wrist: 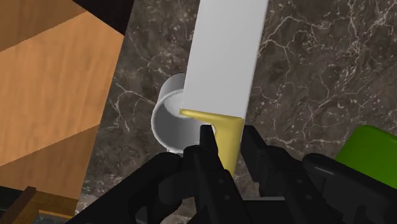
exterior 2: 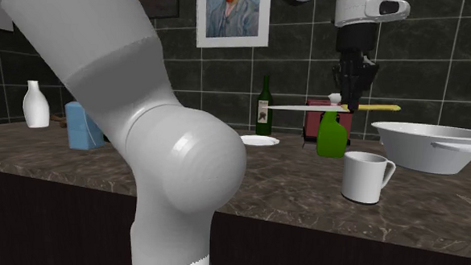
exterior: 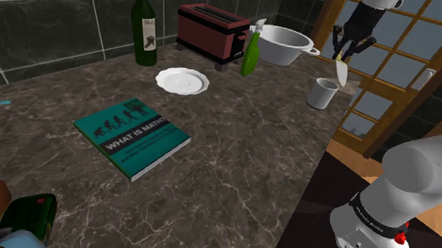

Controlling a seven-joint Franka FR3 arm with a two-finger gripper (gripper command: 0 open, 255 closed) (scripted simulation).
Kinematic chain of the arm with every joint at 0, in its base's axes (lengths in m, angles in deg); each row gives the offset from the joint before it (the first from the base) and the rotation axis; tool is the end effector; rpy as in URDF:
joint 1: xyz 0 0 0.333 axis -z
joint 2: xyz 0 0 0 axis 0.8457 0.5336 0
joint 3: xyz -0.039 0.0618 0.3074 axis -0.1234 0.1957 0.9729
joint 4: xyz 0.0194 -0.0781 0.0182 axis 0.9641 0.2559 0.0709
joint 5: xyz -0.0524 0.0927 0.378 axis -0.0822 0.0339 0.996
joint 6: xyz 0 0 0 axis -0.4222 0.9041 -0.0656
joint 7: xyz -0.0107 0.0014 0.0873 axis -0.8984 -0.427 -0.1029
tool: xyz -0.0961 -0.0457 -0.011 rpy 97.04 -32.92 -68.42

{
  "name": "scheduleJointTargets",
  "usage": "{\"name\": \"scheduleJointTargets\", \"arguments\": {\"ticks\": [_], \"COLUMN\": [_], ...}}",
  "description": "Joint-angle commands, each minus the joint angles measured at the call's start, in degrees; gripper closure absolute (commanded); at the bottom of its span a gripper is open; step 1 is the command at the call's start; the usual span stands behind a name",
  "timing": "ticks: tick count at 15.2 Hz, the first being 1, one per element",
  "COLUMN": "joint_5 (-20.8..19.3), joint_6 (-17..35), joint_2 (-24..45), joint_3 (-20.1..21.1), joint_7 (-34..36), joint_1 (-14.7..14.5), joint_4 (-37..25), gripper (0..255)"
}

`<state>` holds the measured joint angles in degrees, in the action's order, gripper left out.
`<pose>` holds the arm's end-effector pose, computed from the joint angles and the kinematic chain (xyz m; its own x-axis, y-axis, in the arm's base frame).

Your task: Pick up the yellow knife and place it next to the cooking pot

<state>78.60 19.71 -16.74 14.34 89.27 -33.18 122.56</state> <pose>0.3534 -0.1937 0.5487 0.5558 -0.8282 0.0714 -0.8270 -0.5597 -0.0542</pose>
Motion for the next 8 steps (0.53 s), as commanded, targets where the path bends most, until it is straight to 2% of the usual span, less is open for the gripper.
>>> {"name": "scheduleJointTargets", "arguments": {"ticks": [1,8], "joint_5": [-0.60,-0.57], "joint_6": [0.89,1.71], "joint_2": [3.04,14.18], "joint_3": [-2.01,-8.22], "joint_7": [-2.56,-11.00], "joint_1": [0.78,2.84], "joint_4": [-2.17,-12.50], "gripper": [255,255]}}
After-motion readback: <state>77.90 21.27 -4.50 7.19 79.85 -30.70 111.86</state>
